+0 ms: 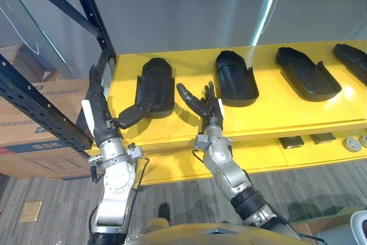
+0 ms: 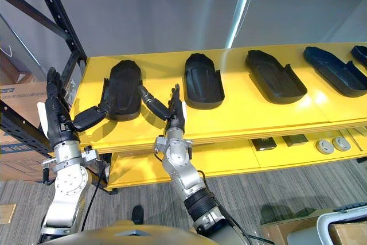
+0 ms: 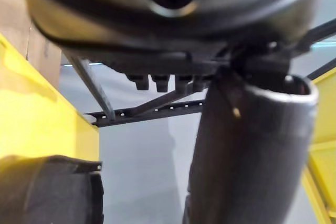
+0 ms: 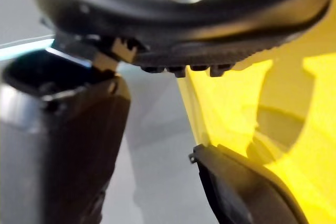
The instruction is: Walk over and take three plastic housings, then place them on the shelf
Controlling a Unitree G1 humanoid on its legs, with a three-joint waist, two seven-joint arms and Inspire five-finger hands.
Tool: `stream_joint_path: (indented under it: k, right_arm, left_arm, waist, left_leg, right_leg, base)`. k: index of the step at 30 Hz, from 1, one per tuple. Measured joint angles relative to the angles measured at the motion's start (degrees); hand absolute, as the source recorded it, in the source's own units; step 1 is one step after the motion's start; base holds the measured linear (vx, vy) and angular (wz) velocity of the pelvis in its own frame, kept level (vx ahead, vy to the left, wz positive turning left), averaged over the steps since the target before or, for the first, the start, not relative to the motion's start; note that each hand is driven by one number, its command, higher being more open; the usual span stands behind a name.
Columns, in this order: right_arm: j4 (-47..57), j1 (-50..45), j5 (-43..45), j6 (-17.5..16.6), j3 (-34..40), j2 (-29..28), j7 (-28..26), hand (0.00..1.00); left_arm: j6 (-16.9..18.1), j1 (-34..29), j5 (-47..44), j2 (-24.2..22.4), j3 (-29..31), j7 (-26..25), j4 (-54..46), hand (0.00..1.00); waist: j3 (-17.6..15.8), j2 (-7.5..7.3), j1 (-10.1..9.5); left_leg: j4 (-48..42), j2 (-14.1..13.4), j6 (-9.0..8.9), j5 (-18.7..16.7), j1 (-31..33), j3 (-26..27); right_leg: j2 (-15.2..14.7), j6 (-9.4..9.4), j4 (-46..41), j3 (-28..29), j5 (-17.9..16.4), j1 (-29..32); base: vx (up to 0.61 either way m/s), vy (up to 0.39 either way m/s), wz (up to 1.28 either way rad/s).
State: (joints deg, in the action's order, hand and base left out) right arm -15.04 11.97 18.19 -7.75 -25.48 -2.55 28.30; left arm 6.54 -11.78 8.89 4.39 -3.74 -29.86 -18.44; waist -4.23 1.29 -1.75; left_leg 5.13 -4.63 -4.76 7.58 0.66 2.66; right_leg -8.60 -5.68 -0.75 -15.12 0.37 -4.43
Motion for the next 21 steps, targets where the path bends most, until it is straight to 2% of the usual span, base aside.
stream_joint_path:
  k: [6,21]
  right_arm:
    - [-0.5,-0.2,-4.4,0.9,0.0,0.0,2.3,1.0]
    - [-0.4,-1.3,-6.7,2.6,0.9,0.0,5.0,1.0]
  left_arm:
    - [0.0,-0.1,0.0,-0.1,-1.2,-0.4,0.0,1.0]
    - [-0.2,-2.5,0.0,-1.2,-2.6,-1.2,0.0,1.0]
  waist:
    - [1.1,0.44,0.2]
    - [1.8,1.54,0.26]
  left_leg:
    - [0.0,0.0,-0.07,-0.1,-0.1,0.4]
    - [0.0,-0.1,0.08,-0.5,-0.7,1.5]
  right_leg:
    - [0.0,0.01,-0.1,0.4,0.0,0.1]
    - [-0.1,-0.04,-0.2,1.4,0.0,0.2]
  base:
    - [0.0,-0.001,-0.02]
    - [-0.01,-0.001,-0.03]
